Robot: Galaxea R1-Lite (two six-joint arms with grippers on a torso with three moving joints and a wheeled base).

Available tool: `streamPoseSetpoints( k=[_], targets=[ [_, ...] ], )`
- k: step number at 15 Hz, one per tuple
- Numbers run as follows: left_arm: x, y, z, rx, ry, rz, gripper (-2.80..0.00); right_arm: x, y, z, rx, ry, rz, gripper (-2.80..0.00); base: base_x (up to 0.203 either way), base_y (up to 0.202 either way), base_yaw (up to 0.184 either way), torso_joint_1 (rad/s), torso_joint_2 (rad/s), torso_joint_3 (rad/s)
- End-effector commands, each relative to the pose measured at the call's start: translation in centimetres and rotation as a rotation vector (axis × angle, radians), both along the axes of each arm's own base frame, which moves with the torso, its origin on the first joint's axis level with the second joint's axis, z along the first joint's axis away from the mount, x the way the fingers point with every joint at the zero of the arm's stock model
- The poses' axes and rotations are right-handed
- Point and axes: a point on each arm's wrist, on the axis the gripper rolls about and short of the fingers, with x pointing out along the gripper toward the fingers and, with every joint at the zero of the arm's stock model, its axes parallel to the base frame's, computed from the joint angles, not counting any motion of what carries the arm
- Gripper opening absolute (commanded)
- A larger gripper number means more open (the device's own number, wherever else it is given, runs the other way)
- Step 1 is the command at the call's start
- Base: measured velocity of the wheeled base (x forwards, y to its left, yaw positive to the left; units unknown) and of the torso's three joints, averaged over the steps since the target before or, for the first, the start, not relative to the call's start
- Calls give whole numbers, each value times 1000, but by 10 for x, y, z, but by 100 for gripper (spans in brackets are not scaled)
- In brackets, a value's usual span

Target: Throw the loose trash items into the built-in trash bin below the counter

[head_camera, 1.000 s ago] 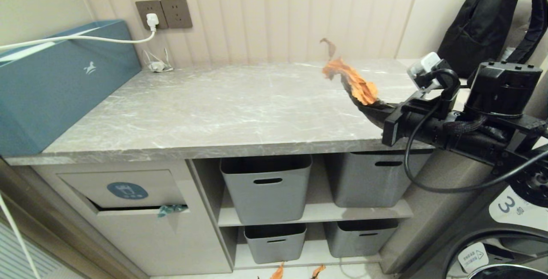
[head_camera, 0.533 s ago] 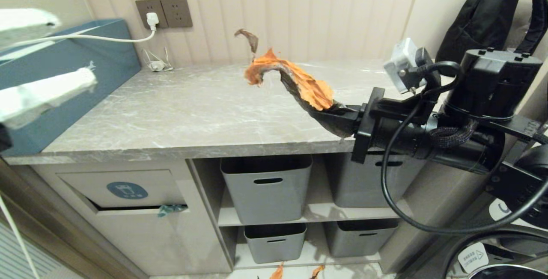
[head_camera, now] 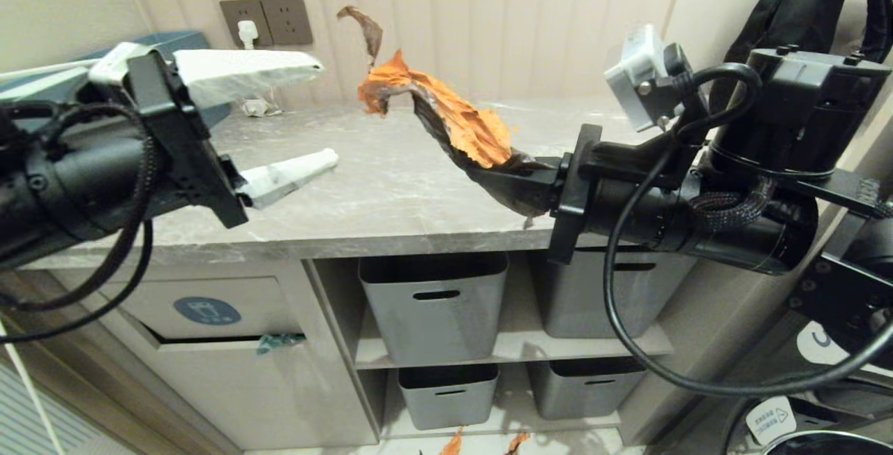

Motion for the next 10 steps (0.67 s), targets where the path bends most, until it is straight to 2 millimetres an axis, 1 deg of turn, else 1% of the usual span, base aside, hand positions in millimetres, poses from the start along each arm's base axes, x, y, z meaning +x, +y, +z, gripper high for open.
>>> streamPoseSetpoints(
  k=[1,2,4,7,9,10],
  targets=[
    [29,-26,-13,11,51,-31,0,-2,8,-3,-7,5,27,-280,0,0,0,0,0,0],
    [39,-36,-10,4,43,-27,0,-6,12,-4,-11,9,43,-280,0,0,0,0,0,0],
    [55,-50,-7,-7,32,-13,0,-12,23,-7,-22,20,80,-280,0,0,0,0,0,0],
    [68,-57,-11,-6,42,0,0,-22,31,-7,-22,17,116,-280,0,0,0,0,0,0],
    [71,-58,-14,-13,52,67,0,-24,33,-7,-23,17,127,-280,0,0,0,0,0,0],
    [73,-59,-15,-13,54,112,-280,-24,33,-7,-24,18,127,-280,0,0,0,0,0,0]
  ],
)
